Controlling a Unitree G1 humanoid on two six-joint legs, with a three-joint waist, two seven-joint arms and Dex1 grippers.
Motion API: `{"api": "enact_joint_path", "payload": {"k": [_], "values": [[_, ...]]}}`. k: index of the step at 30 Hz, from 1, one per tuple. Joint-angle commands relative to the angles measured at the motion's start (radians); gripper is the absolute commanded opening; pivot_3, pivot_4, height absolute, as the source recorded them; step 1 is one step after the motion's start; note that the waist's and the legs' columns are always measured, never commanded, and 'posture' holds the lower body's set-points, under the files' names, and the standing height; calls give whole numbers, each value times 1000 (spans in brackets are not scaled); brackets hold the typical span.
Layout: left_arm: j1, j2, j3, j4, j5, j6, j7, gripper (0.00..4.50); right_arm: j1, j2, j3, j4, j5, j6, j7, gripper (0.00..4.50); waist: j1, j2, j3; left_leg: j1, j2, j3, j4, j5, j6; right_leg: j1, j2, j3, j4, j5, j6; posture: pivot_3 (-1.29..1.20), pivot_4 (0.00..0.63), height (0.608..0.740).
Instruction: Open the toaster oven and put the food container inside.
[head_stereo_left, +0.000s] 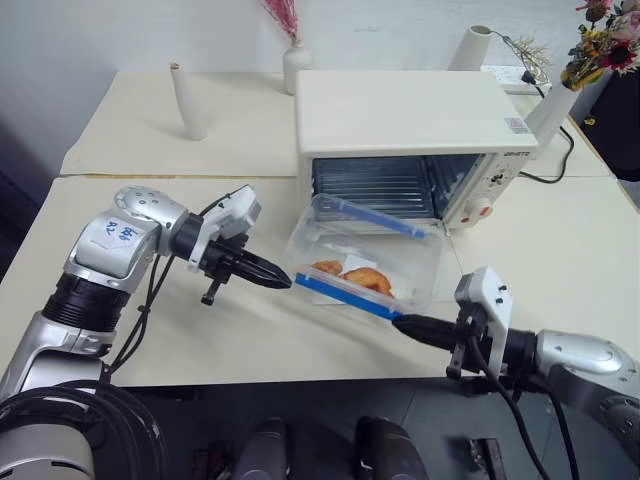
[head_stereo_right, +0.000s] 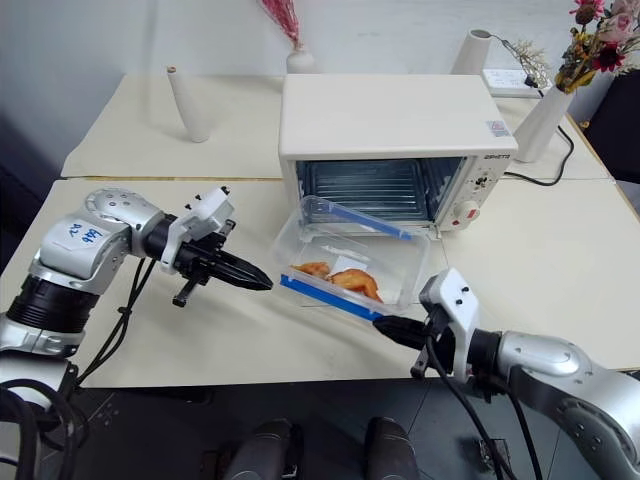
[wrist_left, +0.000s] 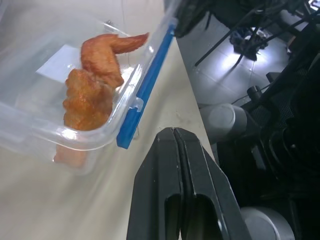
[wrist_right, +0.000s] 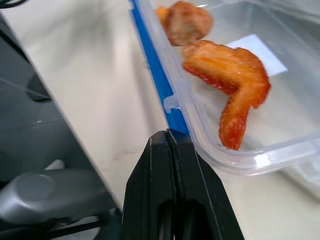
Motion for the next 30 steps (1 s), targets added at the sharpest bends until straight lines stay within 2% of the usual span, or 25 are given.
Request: {"api": "enact_joint_path", "payload": {"k": [1, 16, 24, 28, 30], "values": [[-7, -42, 39, -14, 2, 6, 63, 0, -52, -1, 5, 49, -57, -40, 56, 22, 0, 0, 0, 0, 0, 0, 0, 0, 0, 0, 0, 0, 0, 0, 0, 0, 150, 740], [58, -165, 91, -19, 41, -41, 277, 0, -235, 99, 72, 238, -272, -111, 101, 22, -1, 0, 0, 0, 0, 0, 1, 0, -1, 0, 0, 0, 1, 0, 0, 0, 150, 740], [28, -278, 140, 36, 83, -66, 467, 0, -347, 186, 94, 369, -395, -162, 66, 22, -2, 0, 0, 0, 0, 0, 1, 1, -1, 0, 0, 0, 2, 0, 0, 0, 150, 740], [49, -272, 126, -24, 71, -43, 455, 0, -354, 203, 95, 371, -413, -164, 83, 22, -2, 0, 0, 0, 0, 0, 1, 1, -1, -1, 0, -1, 2, 0, 0, 0, 150, 740], [68, -236, 124, -69, 47, -5, 414, 0, -344, 204, 96, 355, -412, -161, 94, 22, -3, 0, 0, 0, 0, 0, 1, 1, -1, 0, 0, -1, 2, 0, 0, 0, 150, 740]]}}
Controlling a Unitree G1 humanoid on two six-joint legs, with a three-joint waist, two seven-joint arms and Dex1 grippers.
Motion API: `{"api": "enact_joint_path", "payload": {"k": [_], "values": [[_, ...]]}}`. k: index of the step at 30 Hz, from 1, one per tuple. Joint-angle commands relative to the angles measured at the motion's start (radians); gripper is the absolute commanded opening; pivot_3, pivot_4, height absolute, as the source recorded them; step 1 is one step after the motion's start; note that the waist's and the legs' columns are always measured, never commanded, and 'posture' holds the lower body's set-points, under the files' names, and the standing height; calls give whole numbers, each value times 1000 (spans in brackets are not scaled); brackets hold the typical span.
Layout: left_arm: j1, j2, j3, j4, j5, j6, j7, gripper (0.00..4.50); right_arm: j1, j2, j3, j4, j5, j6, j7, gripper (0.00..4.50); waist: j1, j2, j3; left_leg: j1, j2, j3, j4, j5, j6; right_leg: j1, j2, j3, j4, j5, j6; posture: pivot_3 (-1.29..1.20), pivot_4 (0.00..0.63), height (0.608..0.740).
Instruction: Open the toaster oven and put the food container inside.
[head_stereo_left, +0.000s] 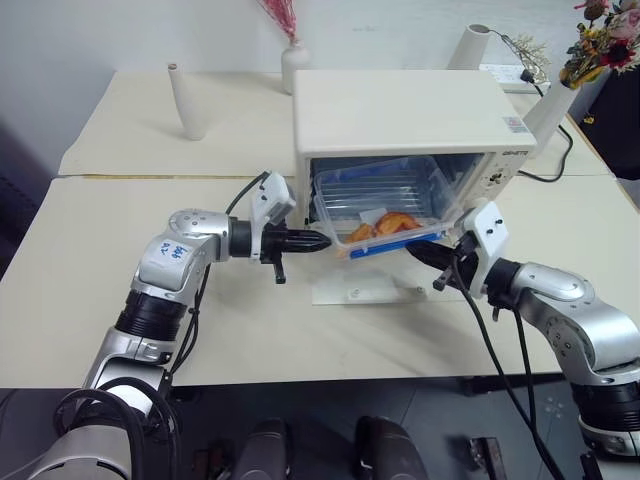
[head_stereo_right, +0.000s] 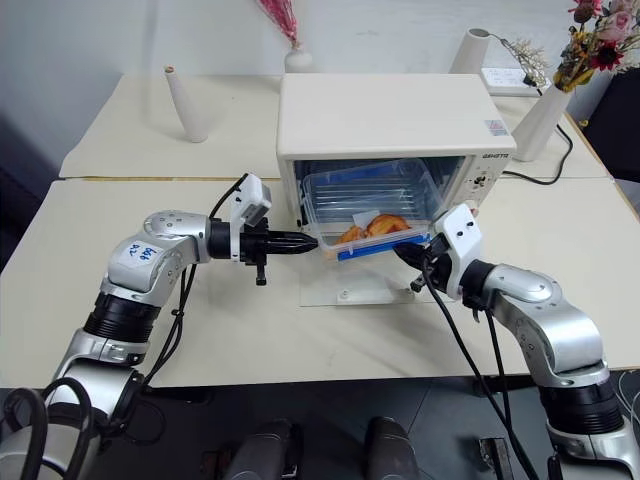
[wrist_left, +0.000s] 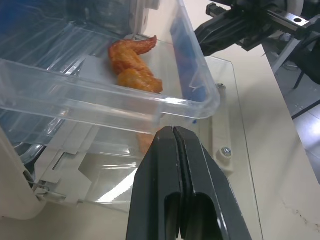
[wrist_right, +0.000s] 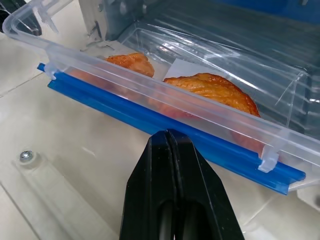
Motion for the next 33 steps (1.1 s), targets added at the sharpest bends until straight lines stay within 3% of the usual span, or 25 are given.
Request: {"api": "enact_joint_path", "payload": {"k": [1, 7, 18, 22, 33], "values": [[25, 64, 12, -114, -49, 54, -75, 0, 10, 4, -9, -46, 1, -11, 23, 22, -1, 0, 0, 0, 0, 0, 0, 0, 0, 0, 0, 0, 0, 0, 0, 0, 150, 740], [82, 149, 13, -245, -155, 169, -177, 0, 56, -17, -29, -95, 15, 4, 57, 22, 0, 0, 0, 0, 0, 0, -1, 0, -1, 0, 0, 1, 0, 0, 0, 0, 150, 740], [25, -80, -72, -88, 17, 72, 71, 0, 33, -24, -53, -75, -6, 10, 59, 22, 2, 0, 0, 0, -1, -1, 1, 0, 0, 1, 0, 0, 0, 0, 0, 0, 150, 740], [-23, -150, -49, 14, 92, 8, 202, 0, 28, -24, -61, -60, -20, 1, 52, 22, 2, 0, 0, 0, -1, -1, 1, 0, 0, 1, 0, 0, 0, 0, 0, 0, 150, 740], [-57, -235, -10, 80, 132, -62, 301, 0, -151, 142, -7, 160, -172, -98, -91, 22, -1, 0, 0, 0, 0, 0, 1, 0, -1, 1, 0, 0, 0, 0, 0, 0, 150, 740]]}}
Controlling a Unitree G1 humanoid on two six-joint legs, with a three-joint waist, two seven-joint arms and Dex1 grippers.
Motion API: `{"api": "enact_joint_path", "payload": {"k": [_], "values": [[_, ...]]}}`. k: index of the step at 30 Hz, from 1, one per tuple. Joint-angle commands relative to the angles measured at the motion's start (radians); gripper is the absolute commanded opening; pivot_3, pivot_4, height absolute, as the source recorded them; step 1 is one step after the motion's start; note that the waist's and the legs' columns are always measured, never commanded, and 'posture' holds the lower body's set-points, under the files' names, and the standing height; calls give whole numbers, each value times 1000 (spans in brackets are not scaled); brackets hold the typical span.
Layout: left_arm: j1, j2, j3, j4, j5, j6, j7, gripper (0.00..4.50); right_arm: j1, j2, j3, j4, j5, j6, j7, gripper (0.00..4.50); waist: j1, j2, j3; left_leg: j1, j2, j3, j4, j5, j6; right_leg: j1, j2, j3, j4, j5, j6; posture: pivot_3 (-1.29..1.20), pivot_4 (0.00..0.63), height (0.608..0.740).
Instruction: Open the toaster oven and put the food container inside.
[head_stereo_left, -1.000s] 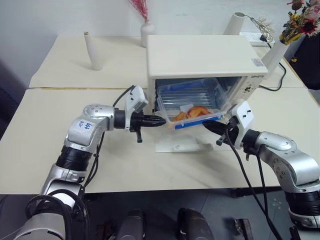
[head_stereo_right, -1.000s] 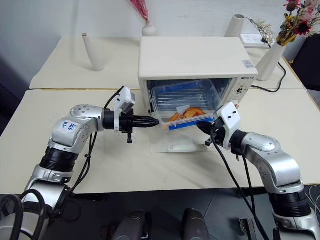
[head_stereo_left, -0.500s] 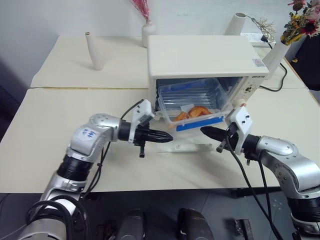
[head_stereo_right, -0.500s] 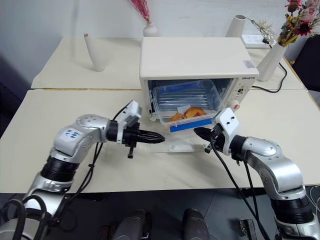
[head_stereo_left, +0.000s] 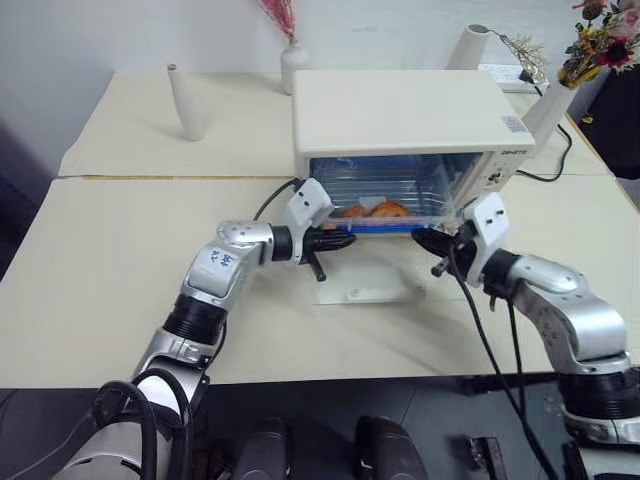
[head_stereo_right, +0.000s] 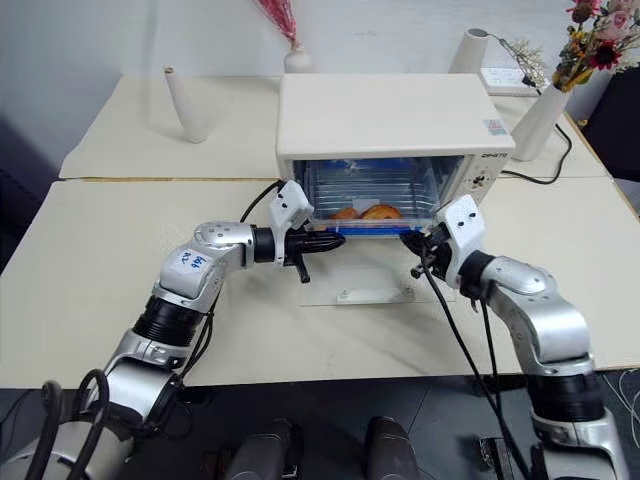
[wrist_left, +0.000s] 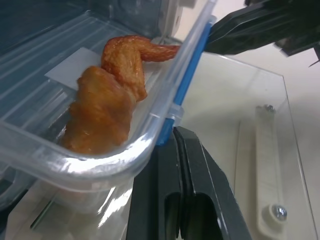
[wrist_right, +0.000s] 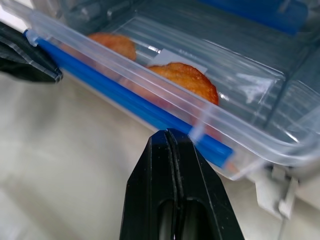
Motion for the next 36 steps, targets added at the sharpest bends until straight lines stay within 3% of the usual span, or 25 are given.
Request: {"api": "enact_joint_path", "payload": {"k": [1, 10, 21, 28, 35, 36], "values": [[-44, -28, 36, 10, 15, -44, 52, 0, -76, 46, -4, 66, -48, -67, -51, 22, 1, 0, 0, 0, 0, 0, 0, 0, 0, 0, 0, 0, 0, 0, 0, 0, 150, 740], [-110, -73, 127, 94, 20, -107, 186, 0, -143, 97, -6, 145, -96, -121, -52, 22, 0, 0, 0, 0, 0, 0, 1, 0, 0, 0, 0, 0, 1, 0, 0, 0, 150, 740], [-6, -48, 138, -103, -16, -4, 161, 0, -60, 49, -42, 12, -46, -46, 6, 22, -2, 0, 0, 0, 0, 0, -1, 0, 0, 0, 0, 0, 0, 0, 0, 0, 150, 740], [88, 87, 203, -365, -155, 171, 53, 0, 67, -69, -144, -229, 159, 135, 122, 22, 0, 0, 0, 0, 0, -1, -1, 0, 0, 0, 0, 0, 0, 0, 0, 0, 150, 740], [120, 309, 392, -505, -393, 356, -61, 0, 290, -189, -306, -444, 349, 277, 171, 22, 2, 0, 0, 1, 0, -2, -1, 0, 0, 1, -1, 0, -1, 0, 0, 0, 150, 740], [129, 354, 431, -513, -450, 393, -102, 183, 337, -200, -336, -473, 375, 292, 178, 6, 1, 0, 0, 1, 1, -3, -1, 0, 0, 1, -1, 0, -1, 0, 0, 0, 150, 740]]}}
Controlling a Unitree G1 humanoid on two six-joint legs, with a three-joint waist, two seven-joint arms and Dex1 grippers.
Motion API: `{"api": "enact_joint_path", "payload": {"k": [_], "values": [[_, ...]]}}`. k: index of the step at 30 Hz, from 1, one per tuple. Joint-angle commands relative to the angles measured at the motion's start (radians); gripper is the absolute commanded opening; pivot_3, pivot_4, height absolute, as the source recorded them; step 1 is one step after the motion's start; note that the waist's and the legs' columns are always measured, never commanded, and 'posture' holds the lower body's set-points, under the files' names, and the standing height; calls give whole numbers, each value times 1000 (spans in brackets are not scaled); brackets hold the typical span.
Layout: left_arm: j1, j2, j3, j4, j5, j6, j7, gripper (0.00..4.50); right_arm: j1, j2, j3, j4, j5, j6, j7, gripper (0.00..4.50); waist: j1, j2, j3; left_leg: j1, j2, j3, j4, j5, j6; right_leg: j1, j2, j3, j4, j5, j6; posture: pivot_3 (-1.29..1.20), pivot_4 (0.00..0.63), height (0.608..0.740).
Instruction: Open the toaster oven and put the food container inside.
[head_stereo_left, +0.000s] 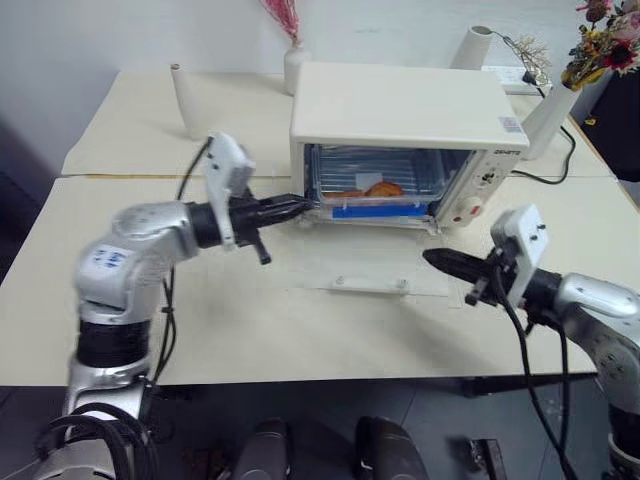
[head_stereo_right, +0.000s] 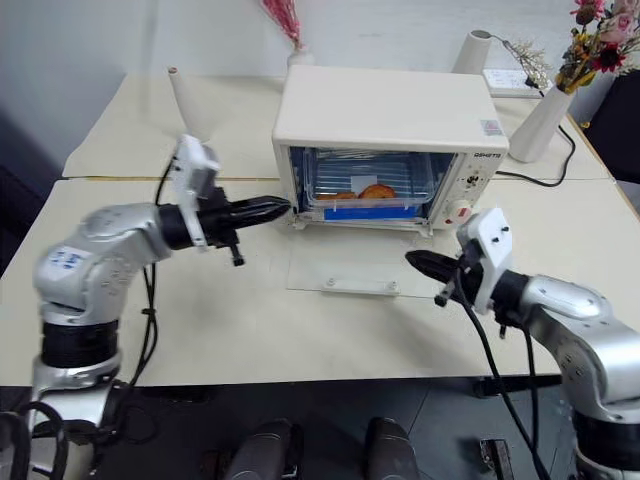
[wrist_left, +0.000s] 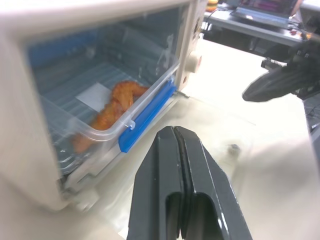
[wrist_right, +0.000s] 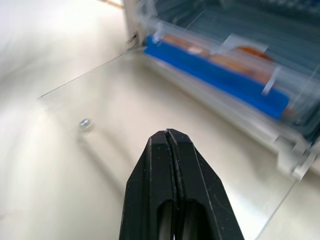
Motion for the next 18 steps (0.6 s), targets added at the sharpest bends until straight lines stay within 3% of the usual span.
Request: {"api": "enact_joint_path", "payload": {"k": [1, 3, 7, 15, 18], "values": [[17, 117, 124, -54, -175, 106, -110, 380, 109, -37, -110, -119, 101, 46, 25, 0, 0, 0, 0, 0, 0, -1, 0, 0, 0, 0, 0, 0, 0, 0, 0, 0, 150, 740], [18, 208, 178, -40, -253, 177, -167, 862, 193, -43, -153, -161, 136, 67, 26, 0, 0, 0, 0, 0, 0, -3, 0, 0, 0, 0, 0, 0, 0, 0, 0, 0, 150, 740], [45, 370, 178, -32, -314, 183, -319, 2030, 293, 1, -111, -168, 84, 39, -46, 0, -1, 0, 0, 1, 0, -4, -1, 0, 0, 0, 1, 1, 0, 0, 0, 0, 150, 740], [46, 494, 113, -48, -354, 154, -466, 4463, 273, 142, 39, -57, -75, -59, -218, 0, -2, 0, 0, 1, -1, -4, -1, 0, 0, -1, 1, 2, 0, -1, -1, 0, 150, 740], [51, 523, 95, -60, -354, 135, -505, 4463, 253, 180, 81, 6, -138, -106, -252, 0, -3, 1, 0, 1, 0, -3, -2, 0, 0, -2, 1, 3, 0, -1, -1, 0, 150, 740]]}}
